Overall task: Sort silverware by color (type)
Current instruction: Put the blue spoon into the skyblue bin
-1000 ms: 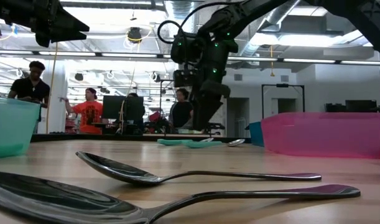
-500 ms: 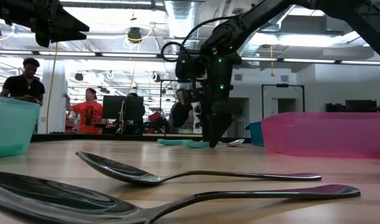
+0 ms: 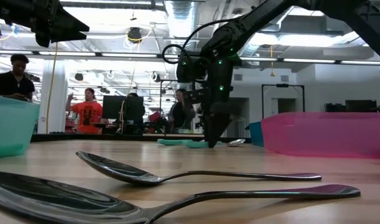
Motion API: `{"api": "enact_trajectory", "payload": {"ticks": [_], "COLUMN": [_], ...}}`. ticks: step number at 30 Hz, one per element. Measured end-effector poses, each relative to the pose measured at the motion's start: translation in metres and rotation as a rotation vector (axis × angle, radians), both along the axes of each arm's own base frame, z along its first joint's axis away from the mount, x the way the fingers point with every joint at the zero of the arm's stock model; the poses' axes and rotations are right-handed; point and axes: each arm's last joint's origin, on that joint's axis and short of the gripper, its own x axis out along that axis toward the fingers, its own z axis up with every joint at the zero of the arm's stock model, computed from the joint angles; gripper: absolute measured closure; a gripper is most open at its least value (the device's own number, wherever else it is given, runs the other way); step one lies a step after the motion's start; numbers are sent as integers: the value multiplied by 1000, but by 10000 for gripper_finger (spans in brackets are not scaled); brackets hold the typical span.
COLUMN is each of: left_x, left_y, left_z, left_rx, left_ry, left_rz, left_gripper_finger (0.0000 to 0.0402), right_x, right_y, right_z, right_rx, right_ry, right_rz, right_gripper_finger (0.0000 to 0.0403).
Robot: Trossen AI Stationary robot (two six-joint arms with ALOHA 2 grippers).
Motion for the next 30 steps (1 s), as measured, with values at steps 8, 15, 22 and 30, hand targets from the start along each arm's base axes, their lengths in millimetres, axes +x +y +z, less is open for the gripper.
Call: {"api": "enact_trajectory", "payload": {"ticks": [8, 15, 22, 30], "left_x": [0, 0, 0, 0], "left_y": [0, 0, 0, 0], "left_z": [0, 0, 0, 0], "left_rx": [0, 0, 0, 0], "left_ry": [0, 0, 0, 0], "left_rz": [0, 0, 0, 0], "left_gripper_finger": [196, 196, 196, 196], "right_x": [2, 4, 14, 28], "right_y": [-3, -3, 9, 39], "right_z": [1, 1, 3, 6], "right_rx": [-2, 1, -1, -2], "right_ry": [-27, -52, -123, -207], "right_rz": [-54, -85, -69, -20], "right_gripper_finger": [324, 330, 327, 326]}}
